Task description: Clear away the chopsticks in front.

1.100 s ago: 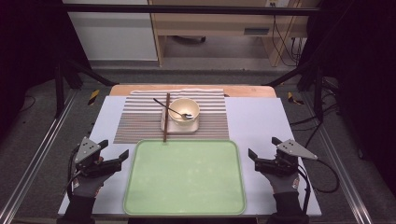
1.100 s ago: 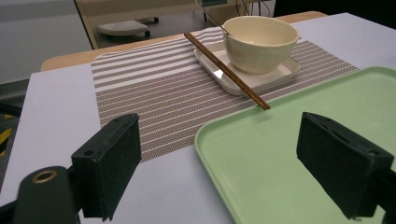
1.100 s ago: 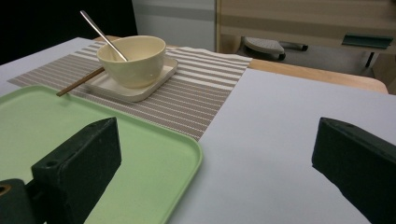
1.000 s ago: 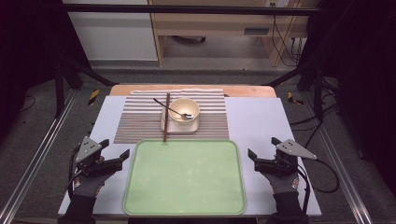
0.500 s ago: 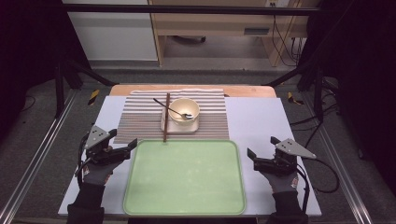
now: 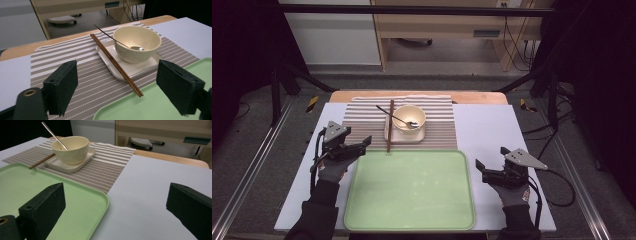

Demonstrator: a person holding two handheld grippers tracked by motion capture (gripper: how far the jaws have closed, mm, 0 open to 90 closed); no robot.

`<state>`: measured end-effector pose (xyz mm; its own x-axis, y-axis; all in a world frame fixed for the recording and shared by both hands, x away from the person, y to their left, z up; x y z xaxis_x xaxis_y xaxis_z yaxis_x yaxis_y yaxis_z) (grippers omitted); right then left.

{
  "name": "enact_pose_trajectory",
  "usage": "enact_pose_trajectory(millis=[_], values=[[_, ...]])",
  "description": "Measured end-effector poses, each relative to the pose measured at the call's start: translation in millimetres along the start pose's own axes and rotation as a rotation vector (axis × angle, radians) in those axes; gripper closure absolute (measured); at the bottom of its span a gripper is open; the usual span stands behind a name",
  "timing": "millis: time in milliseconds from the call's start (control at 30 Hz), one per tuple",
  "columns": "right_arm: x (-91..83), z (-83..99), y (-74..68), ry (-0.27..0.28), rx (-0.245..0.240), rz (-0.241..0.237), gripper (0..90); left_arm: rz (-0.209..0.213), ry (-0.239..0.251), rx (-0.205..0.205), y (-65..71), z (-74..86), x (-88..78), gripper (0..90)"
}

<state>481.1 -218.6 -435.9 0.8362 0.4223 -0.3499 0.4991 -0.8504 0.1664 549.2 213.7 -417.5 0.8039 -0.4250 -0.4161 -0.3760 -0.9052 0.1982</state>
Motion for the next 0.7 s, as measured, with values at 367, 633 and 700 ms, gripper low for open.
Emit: enact_pose_trajectory(millis=[367, 633, 700], values=[[1.4, 0.6, -0.6, -0.006, -0.006, 0.003, 3.0, -0.029, -0.071, 0.017, 1.4, 3.5, 43.2, 21.4], [2.8, 1.5, -0.2, -0.011, -0.005, 0.005, 3.2, -0.065, -0.128, 0.028, -2.6, 7.4, 71.3, 27.1], [3.2, 1.9, -0.2, -0.011, -0.008, 0.007, 3.4, -0.070, -0.138, 0.032, -3.1, 7.5, 77.7, 28.5]])
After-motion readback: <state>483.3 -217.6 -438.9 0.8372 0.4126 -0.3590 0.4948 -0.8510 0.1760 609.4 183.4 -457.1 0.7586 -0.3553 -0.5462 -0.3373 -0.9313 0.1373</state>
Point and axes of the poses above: each handheld gripper's, and its own axes: x roughly forward along the jaws, z roughly out of its underside, y roughly to its right, the point moved 6 cm from there along x, roughly forward along the jaws, and after that the axes turned 12 degrees about -x, right-handed, at the moved point
